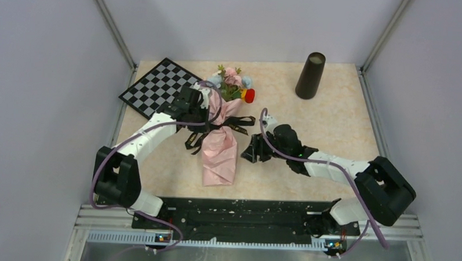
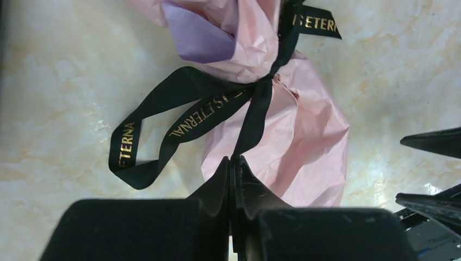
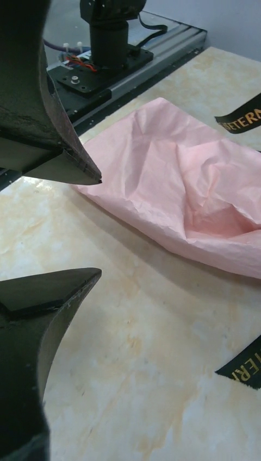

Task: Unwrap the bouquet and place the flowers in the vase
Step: Untie the ribbon from the wrapping paper.

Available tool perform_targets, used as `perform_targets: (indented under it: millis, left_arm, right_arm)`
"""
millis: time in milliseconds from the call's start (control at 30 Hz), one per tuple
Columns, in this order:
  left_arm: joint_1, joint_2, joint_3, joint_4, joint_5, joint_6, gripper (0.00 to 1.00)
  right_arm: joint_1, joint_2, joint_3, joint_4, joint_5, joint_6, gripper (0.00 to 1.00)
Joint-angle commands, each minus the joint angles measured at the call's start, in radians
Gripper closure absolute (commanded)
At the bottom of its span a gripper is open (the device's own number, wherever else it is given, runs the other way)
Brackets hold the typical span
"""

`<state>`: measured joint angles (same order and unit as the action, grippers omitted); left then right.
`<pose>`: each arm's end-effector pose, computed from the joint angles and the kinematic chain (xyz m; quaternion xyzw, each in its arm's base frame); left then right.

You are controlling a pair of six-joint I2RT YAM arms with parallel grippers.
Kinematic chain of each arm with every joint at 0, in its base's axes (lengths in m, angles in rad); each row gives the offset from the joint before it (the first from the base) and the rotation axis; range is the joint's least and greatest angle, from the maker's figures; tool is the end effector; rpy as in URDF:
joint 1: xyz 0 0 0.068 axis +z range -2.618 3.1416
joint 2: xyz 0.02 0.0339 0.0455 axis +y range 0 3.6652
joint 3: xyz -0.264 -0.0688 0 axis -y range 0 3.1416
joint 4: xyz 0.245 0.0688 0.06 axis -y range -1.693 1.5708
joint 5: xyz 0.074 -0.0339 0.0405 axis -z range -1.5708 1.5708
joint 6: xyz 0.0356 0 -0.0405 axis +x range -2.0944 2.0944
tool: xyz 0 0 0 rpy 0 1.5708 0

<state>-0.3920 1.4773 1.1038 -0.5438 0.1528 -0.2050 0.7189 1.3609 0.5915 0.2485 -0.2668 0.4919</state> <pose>0.2860 -0.1241 0.2561 0.1126 0.9379 -0.1632 0.2846 0.2020 0.1893 0.1904 -0.1634 0.8446 0.3773 0.3429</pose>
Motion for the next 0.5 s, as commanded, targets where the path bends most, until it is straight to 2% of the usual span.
perform_targets:
  millis: [0,233,467]
  left_arm:
    - [0.042,0.012,0.045,-0.086,0.058,0.035,1.00]
    - [0.045,0.032,0.040,-0.074,0.034,0.079,1.00]
    - [0.045,0.009,0.011,-0.051,0.024,0.108,1.00]
  right_arm:
    - [0.058,0.075,0.077,0.149,-0.027,0.043,0.42]
    - [0.095,0.200,0.129,0.252,-0.038,0.088,0.44]
    - [0.117,0.339,0.200,0.291,-0.056,0.099,0.54]
